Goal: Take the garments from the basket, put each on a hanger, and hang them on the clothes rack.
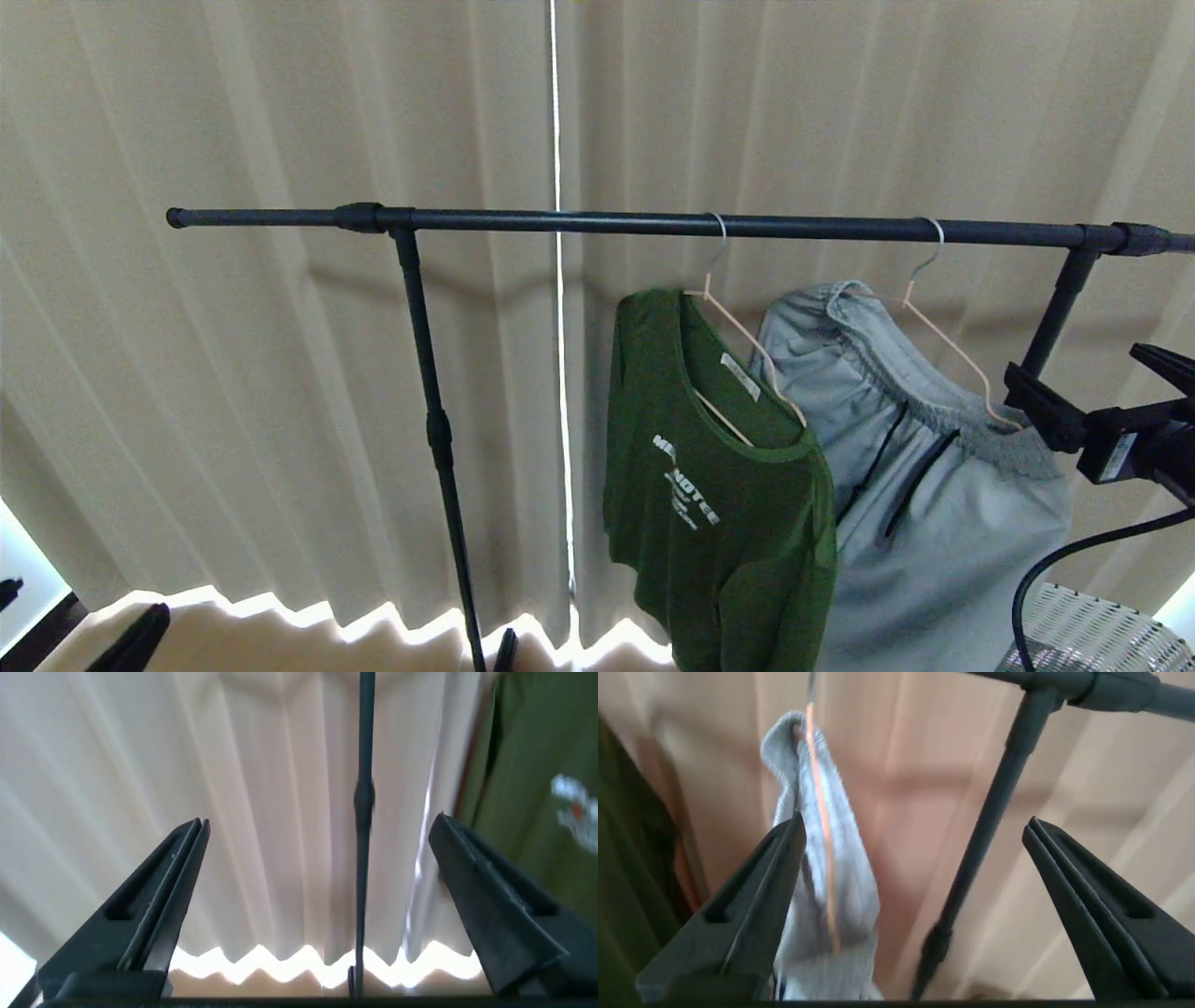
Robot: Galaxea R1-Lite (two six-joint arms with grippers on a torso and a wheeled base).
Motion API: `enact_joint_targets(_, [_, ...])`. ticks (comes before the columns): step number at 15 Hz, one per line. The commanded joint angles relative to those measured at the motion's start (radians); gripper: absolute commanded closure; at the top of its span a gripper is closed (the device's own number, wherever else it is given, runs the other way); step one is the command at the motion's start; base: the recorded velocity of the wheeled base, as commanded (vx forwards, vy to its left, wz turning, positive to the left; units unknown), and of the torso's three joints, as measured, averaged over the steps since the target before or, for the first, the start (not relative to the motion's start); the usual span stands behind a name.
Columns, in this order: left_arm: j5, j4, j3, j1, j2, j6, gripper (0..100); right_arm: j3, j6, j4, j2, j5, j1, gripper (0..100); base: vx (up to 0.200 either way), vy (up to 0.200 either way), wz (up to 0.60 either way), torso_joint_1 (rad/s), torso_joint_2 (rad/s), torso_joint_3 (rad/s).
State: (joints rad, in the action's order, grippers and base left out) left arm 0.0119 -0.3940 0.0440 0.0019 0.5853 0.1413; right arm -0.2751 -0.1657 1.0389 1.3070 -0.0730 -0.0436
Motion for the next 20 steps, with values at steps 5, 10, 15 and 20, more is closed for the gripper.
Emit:
enact_joint_targets(5, [-0.003,0.397,-0.018,0.086,-0.499,-0.060,0,0.053,-0.043,0.003,-0.052,0.018,0.005,0,0.000,0.000,0.00,0.000,0.00,0.000])
enact_joint_targets(10, [-0.004,0.385,-0.044,0.086,-0.496,-0.146,0,0.085,-0.066,0.000,-0.121,0.070,0.004,0,0.000,0.000,0.00,0.000,0.00,0.000])
enact_joint_targets(15, [-0.007,0.385,-0.044,0.086,-0.496,-0.150,0,0.149,-0.067,-0.002,-0.198,0.113,0.001,0,0.000,0.000,0.00,0.000,0.00,0.000])
enact_joint_targets(20, [-0.007,0.385,-0.044,0.086,-0.498,-0.150,0,0.275,-0.095,-0.043,-0.285,0.137,-0.025,0,0.000,0.000,0.00,0.000,0.00,0.000])
